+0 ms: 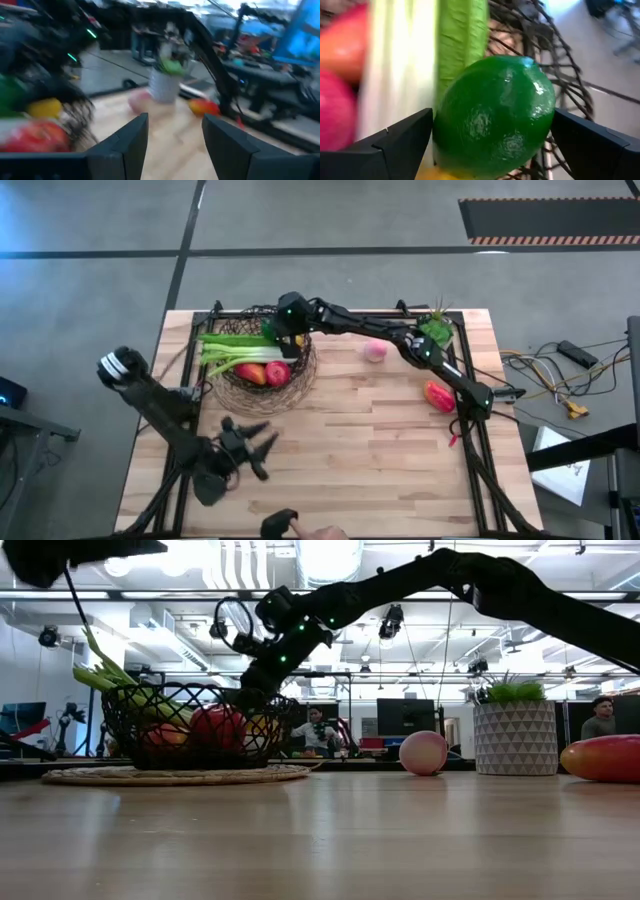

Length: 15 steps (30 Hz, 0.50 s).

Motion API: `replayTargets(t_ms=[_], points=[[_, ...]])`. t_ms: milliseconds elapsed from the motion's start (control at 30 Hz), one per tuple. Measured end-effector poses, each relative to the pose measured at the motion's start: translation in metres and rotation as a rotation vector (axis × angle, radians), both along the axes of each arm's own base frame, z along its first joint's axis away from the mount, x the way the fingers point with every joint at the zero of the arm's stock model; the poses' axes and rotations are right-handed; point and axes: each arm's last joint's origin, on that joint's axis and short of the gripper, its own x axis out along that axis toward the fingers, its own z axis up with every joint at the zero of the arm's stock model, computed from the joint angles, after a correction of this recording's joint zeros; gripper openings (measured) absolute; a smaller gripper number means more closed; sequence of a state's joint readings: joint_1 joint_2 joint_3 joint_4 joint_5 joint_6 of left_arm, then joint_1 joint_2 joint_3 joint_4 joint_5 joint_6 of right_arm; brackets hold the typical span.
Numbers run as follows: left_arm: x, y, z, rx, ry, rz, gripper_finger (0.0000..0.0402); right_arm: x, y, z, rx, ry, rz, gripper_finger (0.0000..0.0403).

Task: Build produce basket
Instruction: Put the green lime into the black mesh basket, then put the orange mango into the black mesh basket

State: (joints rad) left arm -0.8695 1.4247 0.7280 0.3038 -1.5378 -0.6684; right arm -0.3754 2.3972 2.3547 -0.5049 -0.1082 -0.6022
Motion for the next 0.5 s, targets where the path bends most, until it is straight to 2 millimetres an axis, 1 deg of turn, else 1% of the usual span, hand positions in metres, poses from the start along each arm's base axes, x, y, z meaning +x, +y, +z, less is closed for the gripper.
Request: replayTargets(t_ms=[133,200,267,333,400,500], points=[[-0.009,0.034,0.042,0.005,-0.001,0.052,0.0171,-0.005,0.0,0.015,0.03,-0.032,0.075,0.0382],[-0.013,0.053,0.054,0.025,0.02,0.056,0.0171,-0.007,0.001,0.023,0.042,-0.053,0.094,0.0382],[-0.016,0.07,0.06,0.031,0.027,0.057,0.0171,-0.009,0.0,0.029,0.054,-0.068,0.112,0.0382],[-0.018,0.085,0.059,0.033,0.029,0.067,0.0171,-0.01,0.0,0.03,0.069,-0.076,0.118,0.0382],[-0.021,0.097,0.05,0.034,0.037,0.084,0.0171,-0.013,-0.001,0.032,0.072,-0.063,0.116,0.0382],[-0.025,0.106,0.033,0.012,0.029,0.1,0.0171,-0.021,0.0,0.043,0.077,-0.039,0.109,0.0382]])
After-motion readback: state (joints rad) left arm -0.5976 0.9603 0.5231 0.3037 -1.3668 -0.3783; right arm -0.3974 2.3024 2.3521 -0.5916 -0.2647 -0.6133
